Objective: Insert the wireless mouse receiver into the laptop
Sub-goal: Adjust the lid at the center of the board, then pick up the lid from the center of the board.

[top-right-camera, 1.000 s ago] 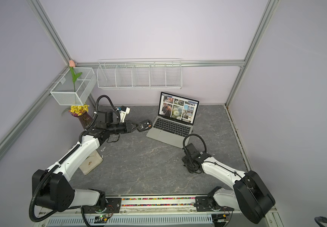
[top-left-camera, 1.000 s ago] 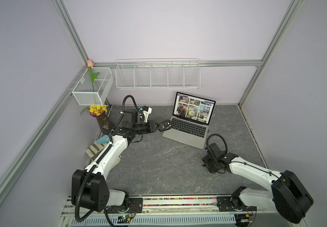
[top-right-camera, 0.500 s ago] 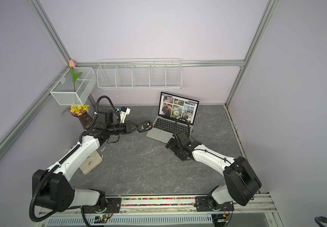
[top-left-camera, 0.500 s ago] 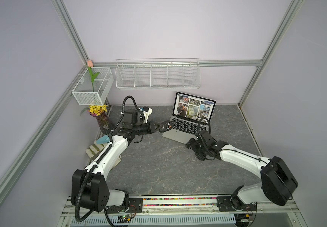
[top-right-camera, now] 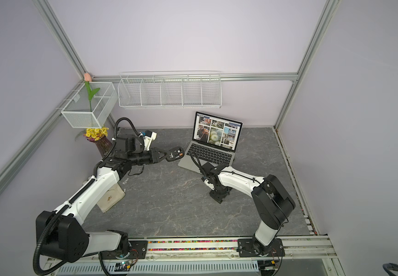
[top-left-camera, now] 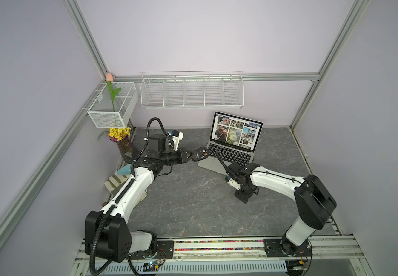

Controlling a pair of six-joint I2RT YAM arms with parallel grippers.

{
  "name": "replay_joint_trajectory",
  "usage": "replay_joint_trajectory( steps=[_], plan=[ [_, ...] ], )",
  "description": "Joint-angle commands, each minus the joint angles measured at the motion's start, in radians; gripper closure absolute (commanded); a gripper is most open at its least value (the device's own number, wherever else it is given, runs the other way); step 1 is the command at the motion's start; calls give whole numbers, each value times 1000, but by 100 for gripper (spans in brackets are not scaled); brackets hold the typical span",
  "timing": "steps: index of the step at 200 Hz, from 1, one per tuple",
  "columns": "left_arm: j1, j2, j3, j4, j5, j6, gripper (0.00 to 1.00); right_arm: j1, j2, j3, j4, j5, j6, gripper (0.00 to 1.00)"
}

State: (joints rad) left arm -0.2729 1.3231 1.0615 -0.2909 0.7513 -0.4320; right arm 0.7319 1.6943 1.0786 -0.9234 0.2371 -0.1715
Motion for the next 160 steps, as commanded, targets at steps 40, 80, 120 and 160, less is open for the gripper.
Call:
replay_joint_trajectory(
  steps=[40, 80, 120, 160],
  plan=[
    [8, -32, -9, -1, -24, 3, 100, -3, 3, -64, 127, 39, -120, 59],
    [8, -33, -9, 2, -24, -2, 100, -2, 16, -84, 210, 48, -121, 66],
    [8, -38, -9, -5, -25, 2, 100, -1, 50, -96, 235, 78, -122, 71],
    [8, -49, -11, -8, -30, 4, 100, 0, 35, -105, 200, 98, -100, 72]
  ],
)
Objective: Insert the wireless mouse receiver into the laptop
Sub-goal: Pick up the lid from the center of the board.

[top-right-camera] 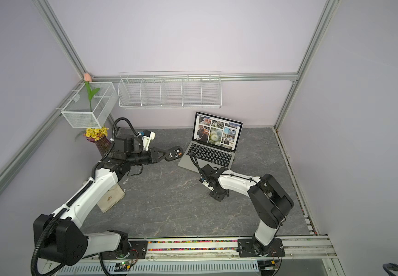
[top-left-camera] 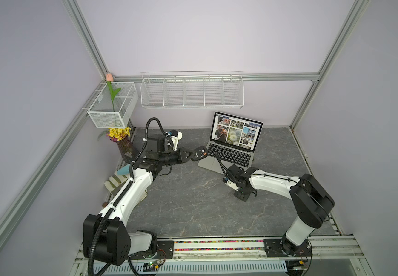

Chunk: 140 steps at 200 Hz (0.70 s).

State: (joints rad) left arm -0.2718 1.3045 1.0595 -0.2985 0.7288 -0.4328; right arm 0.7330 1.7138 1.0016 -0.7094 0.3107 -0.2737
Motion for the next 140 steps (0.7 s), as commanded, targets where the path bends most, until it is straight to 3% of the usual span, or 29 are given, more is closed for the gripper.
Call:
replay_joint_trajectory(
  steps=[1, 72, 140],
  plan=[
    [6, -30, -9, -1, -8, 5, 100, -1, 16, -28, -16, 25, 3, 72],
    [7, -25, -7, 5, -2, 3, 100, 1, 27, -41, -37, 3, 24, 74],
    [6, -33, -7, 0, -8, 6, 100, 1, 63, -72, -22, 2, 46, 87]
  ],
)
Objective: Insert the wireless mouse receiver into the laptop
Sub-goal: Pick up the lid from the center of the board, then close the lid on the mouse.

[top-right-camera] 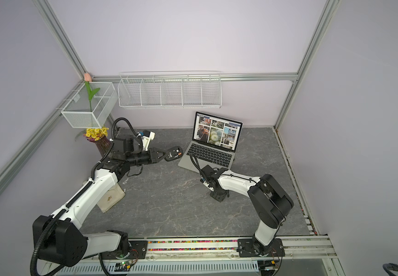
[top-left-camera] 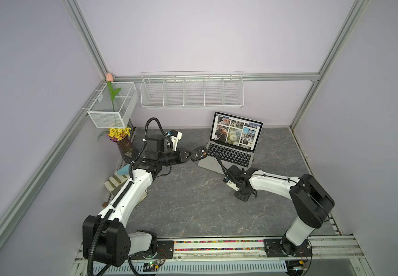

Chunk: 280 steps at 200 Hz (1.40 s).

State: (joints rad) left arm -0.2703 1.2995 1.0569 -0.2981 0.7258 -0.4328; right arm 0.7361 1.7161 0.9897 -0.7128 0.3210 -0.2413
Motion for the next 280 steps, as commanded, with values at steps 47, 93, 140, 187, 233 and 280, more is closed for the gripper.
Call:
replay_joint_trajectory(
  steps=[47, 93, 140, 187, 233, 280],
  plan=[
    [5, -18, 3, 9, 9, 6, 100, -13, -84, -6, -63, 13, 27, 93],
    [-3, -16, -7, 110, 92, -52, 100, -177, -357, 226, -104, -366, 179, 93],
    [-91, 31, 49, 196, 246, -53, 100, -256, -447, 445, -41, -806, 324, 93],
    [-106, 81, 96, 325, 338, -151, 100, -257, -491, 447, 278, -1088, 603, 93],
    [-110, 102, 87, 508, 457, -311, 100, -277, -451, 468, 358, -1276, 722, 93],
    [-110, 65, 94, 516, 491, -347, 100, -326, -396, 546, 176, -1400, 684, 93]
  ],
)
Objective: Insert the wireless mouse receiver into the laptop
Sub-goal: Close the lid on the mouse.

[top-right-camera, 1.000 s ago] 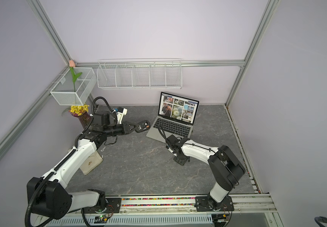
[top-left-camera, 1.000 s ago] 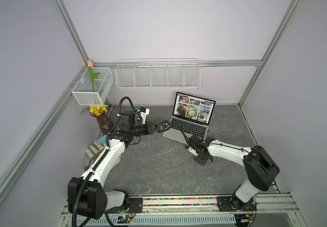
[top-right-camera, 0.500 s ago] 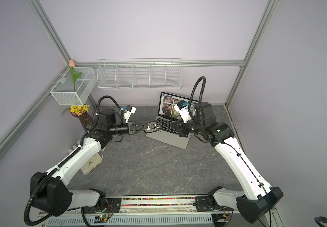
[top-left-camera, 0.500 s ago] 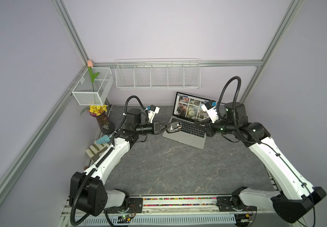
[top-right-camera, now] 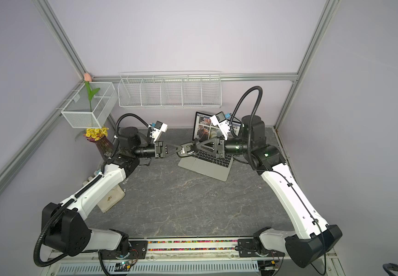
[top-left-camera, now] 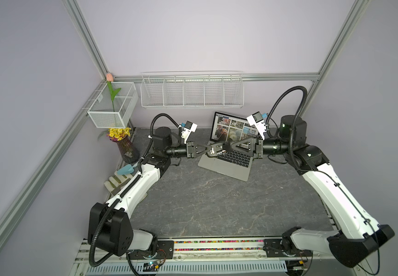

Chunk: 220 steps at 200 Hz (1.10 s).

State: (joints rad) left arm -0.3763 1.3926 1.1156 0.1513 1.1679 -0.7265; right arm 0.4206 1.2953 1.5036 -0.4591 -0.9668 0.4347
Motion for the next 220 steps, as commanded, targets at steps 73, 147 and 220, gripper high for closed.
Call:
replay_joint_trajectory(
  steps=[73, 147, 220],
  plan=[
    [-4, -58, 28, 84, 61, -78, 100, -23, 76, 3, 1, -157, 76, 93],
    [-4, -71, 6, 161, 70, -140, 100, -55, 101, -48, 50, -182, 115, 93],
    [-6, -77, 0, 163, 80, -139, 100, -70, 156, 4, -63, -153, 35, 93]
  ],
)
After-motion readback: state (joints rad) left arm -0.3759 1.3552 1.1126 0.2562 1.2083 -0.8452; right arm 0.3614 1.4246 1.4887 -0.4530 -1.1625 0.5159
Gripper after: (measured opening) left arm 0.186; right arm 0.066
